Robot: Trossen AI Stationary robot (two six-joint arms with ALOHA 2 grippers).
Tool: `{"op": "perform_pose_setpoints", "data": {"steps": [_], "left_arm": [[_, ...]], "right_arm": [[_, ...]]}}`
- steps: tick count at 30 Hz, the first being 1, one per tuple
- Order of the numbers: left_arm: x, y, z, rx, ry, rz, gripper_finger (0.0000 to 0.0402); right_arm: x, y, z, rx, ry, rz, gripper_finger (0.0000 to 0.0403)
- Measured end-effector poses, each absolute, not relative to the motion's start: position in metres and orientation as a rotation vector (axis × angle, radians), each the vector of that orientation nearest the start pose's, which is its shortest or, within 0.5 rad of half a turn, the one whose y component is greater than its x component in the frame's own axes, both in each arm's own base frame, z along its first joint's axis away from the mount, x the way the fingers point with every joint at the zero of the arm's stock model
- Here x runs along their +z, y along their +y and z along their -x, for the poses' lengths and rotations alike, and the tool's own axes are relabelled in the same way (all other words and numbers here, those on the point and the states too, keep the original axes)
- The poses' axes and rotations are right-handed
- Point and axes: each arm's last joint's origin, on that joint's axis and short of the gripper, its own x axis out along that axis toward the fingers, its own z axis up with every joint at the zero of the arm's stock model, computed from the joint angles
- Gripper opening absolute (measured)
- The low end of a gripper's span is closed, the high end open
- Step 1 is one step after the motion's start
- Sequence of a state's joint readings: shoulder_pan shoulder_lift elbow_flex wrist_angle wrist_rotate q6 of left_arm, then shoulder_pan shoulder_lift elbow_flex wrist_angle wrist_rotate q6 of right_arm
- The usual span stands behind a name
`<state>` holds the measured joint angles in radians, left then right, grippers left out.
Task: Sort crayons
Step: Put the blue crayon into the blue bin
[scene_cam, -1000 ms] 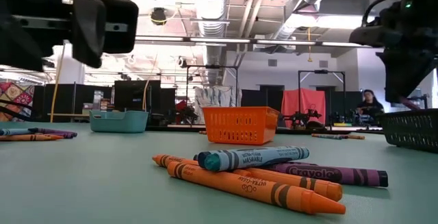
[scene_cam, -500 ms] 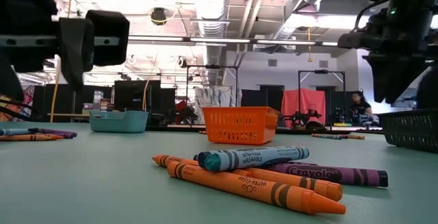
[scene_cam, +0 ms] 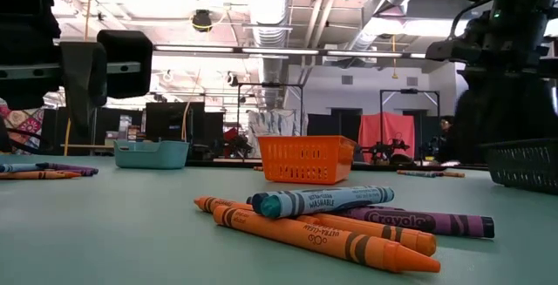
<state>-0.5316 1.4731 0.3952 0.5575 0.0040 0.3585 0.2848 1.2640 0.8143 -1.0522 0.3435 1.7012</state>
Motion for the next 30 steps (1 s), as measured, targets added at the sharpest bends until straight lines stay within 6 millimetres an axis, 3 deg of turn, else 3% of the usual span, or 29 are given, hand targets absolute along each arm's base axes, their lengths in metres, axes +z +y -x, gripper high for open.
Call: {"op": "perform_pose_setpoints", "data": {"steps": [11, 20, 30], "left_arm": [[0.133, -0.125, -0.213, -0.605, 0.368, -0.465, 0.0155], [0.135, -0.126, -0.214, -0.590, 0.341, -0.454, 0.0155], [0.135, -0.125, -0.214, -0.534, 0.364, -0.390, 0.0155]], "right_arm": [[0.209, 0.044, -0.187, -1.132, 0.970, -0.873, 0.0084], [0.234, 0.047, -0.197, -0.970, 1.010, -0.730, 0.0084], [0.251, 0.069, -0.204, -0.725, 0.993, -0.567, 0.0084]]}}
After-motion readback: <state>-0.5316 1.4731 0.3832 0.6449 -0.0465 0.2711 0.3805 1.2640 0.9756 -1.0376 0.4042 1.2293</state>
